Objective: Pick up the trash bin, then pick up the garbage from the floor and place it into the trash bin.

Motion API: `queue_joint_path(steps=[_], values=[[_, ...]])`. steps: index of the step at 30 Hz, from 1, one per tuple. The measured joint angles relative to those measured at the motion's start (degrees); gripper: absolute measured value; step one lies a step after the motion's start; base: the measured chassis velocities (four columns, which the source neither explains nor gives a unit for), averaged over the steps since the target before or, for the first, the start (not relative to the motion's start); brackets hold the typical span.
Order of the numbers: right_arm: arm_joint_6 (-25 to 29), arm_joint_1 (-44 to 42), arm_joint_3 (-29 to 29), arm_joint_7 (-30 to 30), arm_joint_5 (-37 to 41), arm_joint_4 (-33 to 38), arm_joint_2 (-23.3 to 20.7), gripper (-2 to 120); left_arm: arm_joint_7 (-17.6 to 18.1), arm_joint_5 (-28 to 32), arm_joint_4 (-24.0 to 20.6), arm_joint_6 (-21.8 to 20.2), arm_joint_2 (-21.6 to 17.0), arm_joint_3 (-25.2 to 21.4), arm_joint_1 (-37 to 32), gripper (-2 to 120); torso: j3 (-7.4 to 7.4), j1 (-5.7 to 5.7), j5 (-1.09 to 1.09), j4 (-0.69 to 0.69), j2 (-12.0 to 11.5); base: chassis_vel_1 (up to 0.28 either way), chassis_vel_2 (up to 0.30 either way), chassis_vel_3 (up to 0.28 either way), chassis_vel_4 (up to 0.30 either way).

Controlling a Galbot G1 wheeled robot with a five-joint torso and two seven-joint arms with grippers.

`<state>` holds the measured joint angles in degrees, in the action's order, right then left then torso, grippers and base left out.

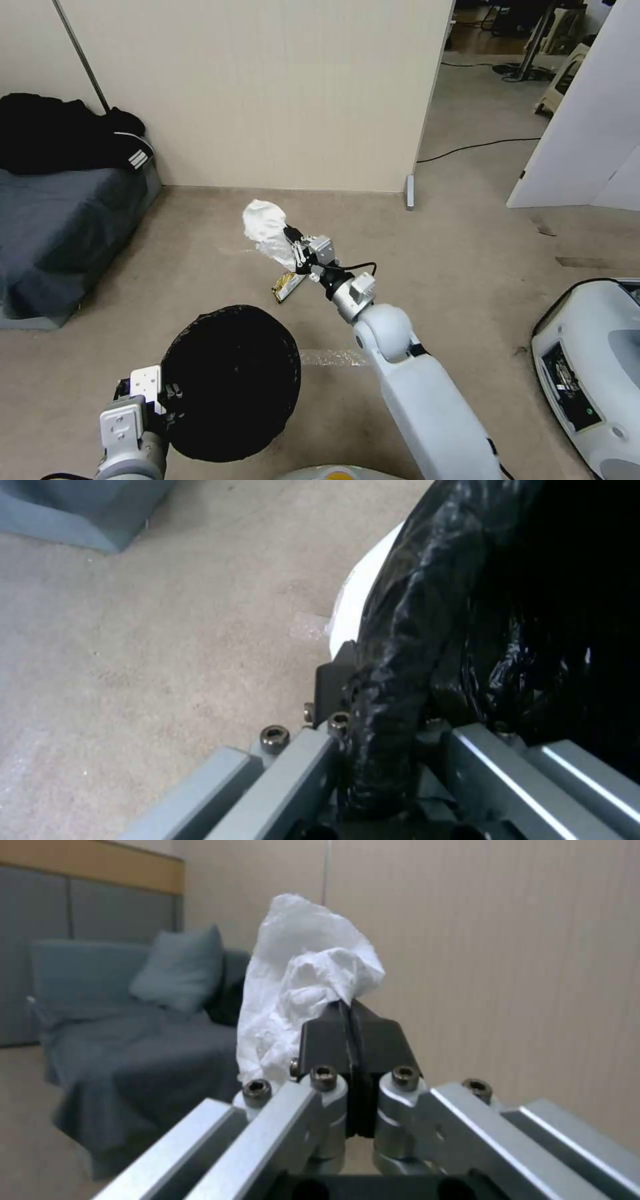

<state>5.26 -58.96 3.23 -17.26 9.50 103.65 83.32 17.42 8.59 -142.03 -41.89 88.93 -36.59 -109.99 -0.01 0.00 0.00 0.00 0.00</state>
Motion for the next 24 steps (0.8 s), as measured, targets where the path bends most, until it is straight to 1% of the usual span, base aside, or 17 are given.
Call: queue_joint_path(steps=[1, 4, 5, 9, 14, 17, 24], values=[[0.0, 0.0, 0.0, 0.0, 0.0, 0.0, 0.0, 0, 0.0, 0.0, 0.0, 0.0, 0.0, 0.0, 0.0, 0, 0.0, 0.0, 0.0, 0.0, 0.0, 0.0, 0.0, 0.0, 0.0], [-1.2, -2.8, -2.4, 0.1, 3.2, 6.0, -2.7, 0, 0.4, 0.9, 0.7, -0.2, -0.4, -0.3, 0.4, 0, 0.0, 0.0, 0.0, -0.01, 0.0, 0.0, 0.0, 0.0, 0.0], [-1.2, -2.8, -2.4, 0.1, 3.2, 6.0, -2.7, 0, 0.4, 0.9, 0.7, -0.2, -0.4, -0.3, 0.4, 0, 0.0, 0.0, 0.0, -0.01, 0.0, 0.0, 0.0, 0.0, 0.0], [-1.6, -5.8, -5.3, 1.0, 4.6, 10.3, -5.2, 0, 0.7, 1.3, 1.2, -0.2, -0.5, -0.4, 0.8, 0, 0.0, 0.0, 0.0, 0.0, 0.0, 0.0, 0.0, 0.0, 0.0], [-1.7, -7.8, -7.3, 1.5, 4.4, 12.1, -6.7, 0, 0.7, 1.3, 1.6, -0.2, -0.3, -0.2, 1.2, 0, 0.0, 0.0, 0.0, 0.0, 0.0, 0.0, 0.0, 0.0, 0.0], [-1.7, -10.1, -8.5, 1.7, 3.6, 13.3, -8.4, 0, 0.7, 1.4, 2.1, -0.3, -0.3, -0.2, 1.7, 0, 0.0, 0.0, 0.0, 0.0, 0.0, 0.0, 0.0, 0.0, 0.0], [-0.9, -14.0, -8.5, 1.7, 2.2, 14.8, -11.3, 0, 0.9, 2.1, 2.5, -0.3, -0.5, -0.4, 2.6, 0, 0.0, -0.01, 0.0, 0.0, 0.0, 0.0, 0.0, 0.0, 0.0]])
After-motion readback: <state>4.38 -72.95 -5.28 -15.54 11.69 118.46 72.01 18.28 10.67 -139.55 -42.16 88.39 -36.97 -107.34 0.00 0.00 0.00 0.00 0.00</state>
